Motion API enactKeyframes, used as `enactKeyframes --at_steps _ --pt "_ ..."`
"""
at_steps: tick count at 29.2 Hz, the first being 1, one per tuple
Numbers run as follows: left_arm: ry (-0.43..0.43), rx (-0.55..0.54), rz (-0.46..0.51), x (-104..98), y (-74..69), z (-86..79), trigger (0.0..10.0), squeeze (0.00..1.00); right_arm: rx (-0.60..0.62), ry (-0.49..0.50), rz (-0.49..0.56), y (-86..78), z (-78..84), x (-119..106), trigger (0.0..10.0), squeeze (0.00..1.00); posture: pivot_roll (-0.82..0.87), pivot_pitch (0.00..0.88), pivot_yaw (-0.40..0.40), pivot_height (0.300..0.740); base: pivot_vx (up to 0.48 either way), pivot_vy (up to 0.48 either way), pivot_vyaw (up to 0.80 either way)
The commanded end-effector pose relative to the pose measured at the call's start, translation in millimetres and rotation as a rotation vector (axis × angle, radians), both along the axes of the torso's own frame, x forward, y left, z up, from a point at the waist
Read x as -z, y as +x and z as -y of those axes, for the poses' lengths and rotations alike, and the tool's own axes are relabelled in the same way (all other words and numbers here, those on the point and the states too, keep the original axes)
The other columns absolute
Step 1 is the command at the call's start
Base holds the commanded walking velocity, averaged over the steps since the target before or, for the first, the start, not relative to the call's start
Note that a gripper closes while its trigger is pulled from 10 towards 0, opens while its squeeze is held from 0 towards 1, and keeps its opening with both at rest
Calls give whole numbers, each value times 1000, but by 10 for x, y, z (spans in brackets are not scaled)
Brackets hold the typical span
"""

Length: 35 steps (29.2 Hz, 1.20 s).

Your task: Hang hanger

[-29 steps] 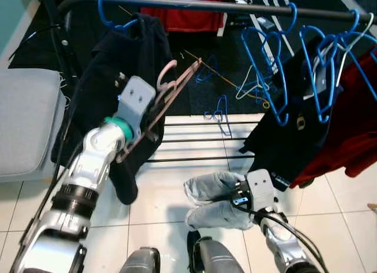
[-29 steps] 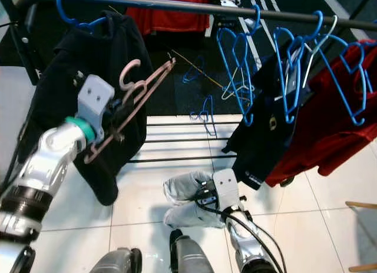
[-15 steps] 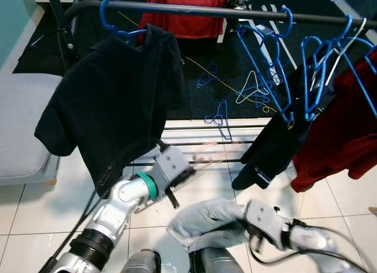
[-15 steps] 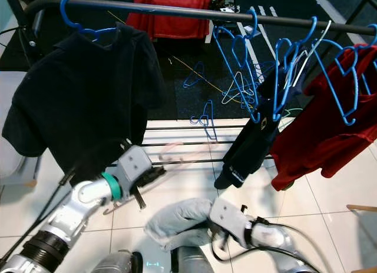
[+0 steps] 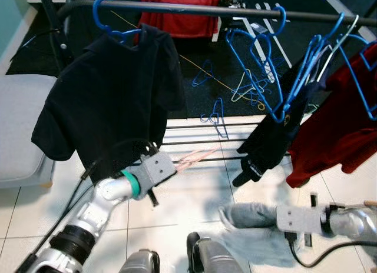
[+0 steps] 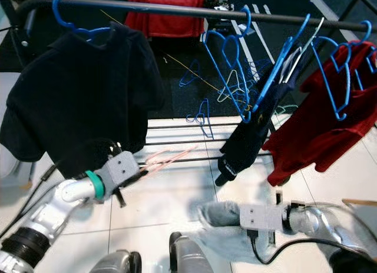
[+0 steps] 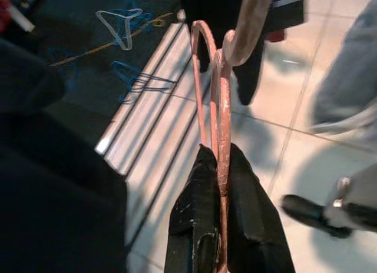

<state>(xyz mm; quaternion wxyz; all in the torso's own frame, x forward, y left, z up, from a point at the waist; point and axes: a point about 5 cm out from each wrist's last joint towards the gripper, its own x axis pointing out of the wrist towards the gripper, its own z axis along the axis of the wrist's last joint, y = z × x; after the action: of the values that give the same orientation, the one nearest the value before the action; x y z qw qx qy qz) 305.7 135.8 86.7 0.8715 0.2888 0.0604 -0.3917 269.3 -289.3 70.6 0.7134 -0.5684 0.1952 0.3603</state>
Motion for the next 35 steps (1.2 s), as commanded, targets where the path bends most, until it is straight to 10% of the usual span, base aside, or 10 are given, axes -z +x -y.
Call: enactKeyframes --at_steps 1,10,17,22,35 --pt "-3 15 1 0 5 32 10000 0 33 21 151 143 -10 -167 10000 0 -94 142 -11 740 0 0 0" --pt "-79 -46 40 -76 87 105 10000 0 335 414 354 348 16 -422 10000 0 -92 148 -4 740 0 0 0" --pt "-276 -203 75 -331 291 34 10000 0 -23 337 -30 -9 -271 -185 10000 0 -107 154 -1 740 0 0 0" --pt "-369 -265 60 -404 350 -17 10000 0 -86 342 -117 -116 -377 -139 10000 0 -107 157 -2 740 0 0 0" --pt "-484 -352 -190 -117 228 224 10000 0 -335 385 52 31 -927 -315 10000 0 -99 156 6 740 0 0 0"
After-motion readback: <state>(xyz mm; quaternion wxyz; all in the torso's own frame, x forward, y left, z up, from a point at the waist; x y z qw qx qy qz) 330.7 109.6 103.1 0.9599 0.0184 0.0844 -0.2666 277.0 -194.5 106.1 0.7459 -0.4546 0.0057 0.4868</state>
